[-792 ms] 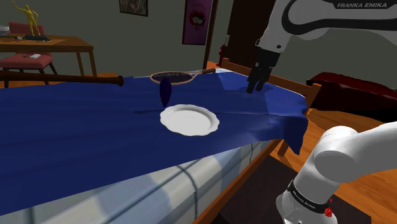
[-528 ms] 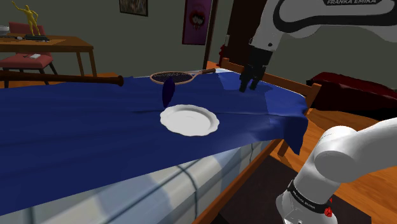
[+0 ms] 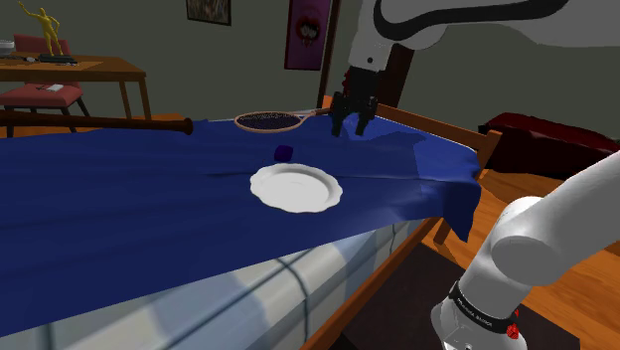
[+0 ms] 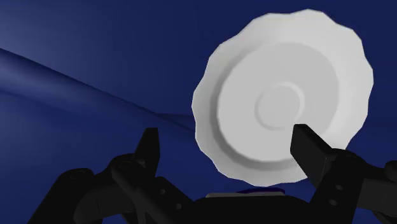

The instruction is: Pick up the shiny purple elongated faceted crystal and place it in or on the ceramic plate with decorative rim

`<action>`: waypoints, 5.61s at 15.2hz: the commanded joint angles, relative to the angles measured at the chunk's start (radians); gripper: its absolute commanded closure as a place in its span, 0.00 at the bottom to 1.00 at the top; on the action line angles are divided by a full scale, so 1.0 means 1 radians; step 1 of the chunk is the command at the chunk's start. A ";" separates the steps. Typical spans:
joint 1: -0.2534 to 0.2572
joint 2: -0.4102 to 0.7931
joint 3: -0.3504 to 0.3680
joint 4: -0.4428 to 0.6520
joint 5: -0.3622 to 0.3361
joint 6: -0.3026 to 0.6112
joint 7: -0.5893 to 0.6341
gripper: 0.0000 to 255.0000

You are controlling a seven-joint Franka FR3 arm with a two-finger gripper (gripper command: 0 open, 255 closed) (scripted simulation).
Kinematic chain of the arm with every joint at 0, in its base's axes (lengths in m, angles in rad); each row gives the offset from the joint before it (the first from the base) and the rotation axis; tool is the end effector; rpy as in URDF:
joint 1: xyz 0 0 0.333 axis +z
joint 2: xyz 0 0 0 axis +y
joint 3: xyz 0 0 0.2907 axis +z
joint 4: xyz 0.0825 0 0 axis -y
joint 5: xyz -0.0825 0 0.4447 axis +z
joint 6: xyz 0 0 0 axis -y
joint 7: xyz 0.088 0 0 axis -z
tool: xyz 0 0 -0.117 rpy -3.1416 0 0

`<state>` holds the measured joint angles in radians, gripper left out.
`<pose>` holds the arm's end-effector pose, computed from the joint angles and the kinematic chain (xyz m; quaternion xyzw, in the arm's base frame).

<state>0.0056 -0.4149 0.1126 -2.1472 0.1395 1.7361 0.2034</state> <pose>0.4941 0.0768 0.5245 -0.9972 0.0587 0.0062 0.0457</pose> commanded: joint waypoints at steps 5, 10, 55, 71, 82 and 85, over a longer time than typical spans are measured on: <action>0.007 0.241 0.068 0.235 -0.002 -0.011 0.178 0.00; 0.026 0.459 0.102 0.478 -0.029 -0.052 0.319 0.00; 0.053 0.698 0.014 0.519 -0.110 0.141 0.797 0.00; 0.055 0.708 0.014 0.471 -0.111 0.199 0.798 1.00; 0.055 0.697 0.014 0.509 -0.110 0.150 0.799 1.00; 0.055 0.690 0.015 0.541 -0.110 0.112 0.801 1.00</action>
<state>0.0616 0.2744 0.1280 -1.6222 0.0297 1.8632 1.0056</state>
